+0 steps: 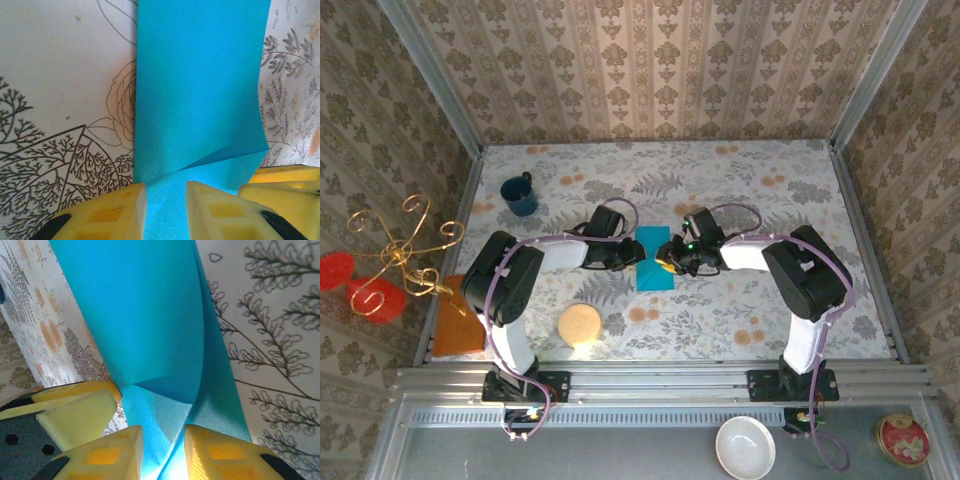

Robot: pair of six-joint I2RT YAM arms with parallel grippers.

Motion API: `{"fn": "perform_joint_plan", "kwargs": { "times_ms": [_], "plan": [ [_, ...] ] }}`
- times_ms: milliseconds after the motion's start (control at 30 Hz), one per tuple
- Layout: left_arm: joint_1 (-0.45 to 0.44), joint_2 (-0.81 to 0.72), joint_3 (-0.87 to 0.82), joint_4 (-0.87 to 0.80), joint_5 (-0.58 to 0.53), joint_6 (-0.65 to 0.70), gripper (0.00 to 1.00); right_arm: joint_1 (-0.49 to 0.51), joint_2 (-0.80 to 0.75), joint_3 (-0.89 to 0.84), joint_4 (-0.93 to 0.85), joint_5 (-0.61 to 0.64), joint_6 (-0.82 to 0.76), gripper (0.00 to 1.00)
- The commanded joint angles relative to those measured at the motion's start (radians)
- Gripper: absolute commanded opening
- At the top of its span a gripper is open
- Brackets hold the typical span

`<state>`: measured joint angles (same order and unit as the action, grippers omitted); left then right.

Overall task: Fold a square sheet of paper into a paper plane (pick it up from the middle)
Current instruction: Turn over the paper at the center of the table.

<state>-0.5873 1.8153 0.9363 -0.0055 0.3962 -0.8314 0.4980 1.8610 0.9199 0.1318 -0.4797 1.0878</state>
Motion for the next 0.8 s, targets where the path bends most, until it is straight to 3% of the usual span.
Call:
{"fn": "perform_joint_plan", "kwargs": {
  "times_ms": [0,233,533,600,667,767],
  "plan": [
    [0.007,0.013,-0.02,-0.034,0.004,0.008,0.28,0.015,0.023,0.033,0.011,-0.02,-0.017,0.28],
    [0.009,-0.009,-0.031,-0.005,0.001,0.0,0.29,0.03,0.023,0.017,0.049,-0.013,-0.054,0.23],
    [0.045,-0.123,-0.056,-0.003,0.027,-0.009,0.31,0.027,-0.035,-0.034,0.146,0.043,-0.094,0.08],
    [0.067,-0.167,-0.083,0.022,0.048,-0.015,0.39,0.02,-0.077,-0.036,0.155,0.051,-0.127,0.07],
    [0.087,-0.206,-0.11,0.061,0.086,-0.028,0.56,0.007,-0.121,-0.045,0.178,0.038,-0.157,0.07],
    [0.105,-0.274,-0.139,0.103,0.126,-0.039,0.63,-0.015,-0.183,-0.049,0.209,0.005,-0.178,0.07]
  ]
}}
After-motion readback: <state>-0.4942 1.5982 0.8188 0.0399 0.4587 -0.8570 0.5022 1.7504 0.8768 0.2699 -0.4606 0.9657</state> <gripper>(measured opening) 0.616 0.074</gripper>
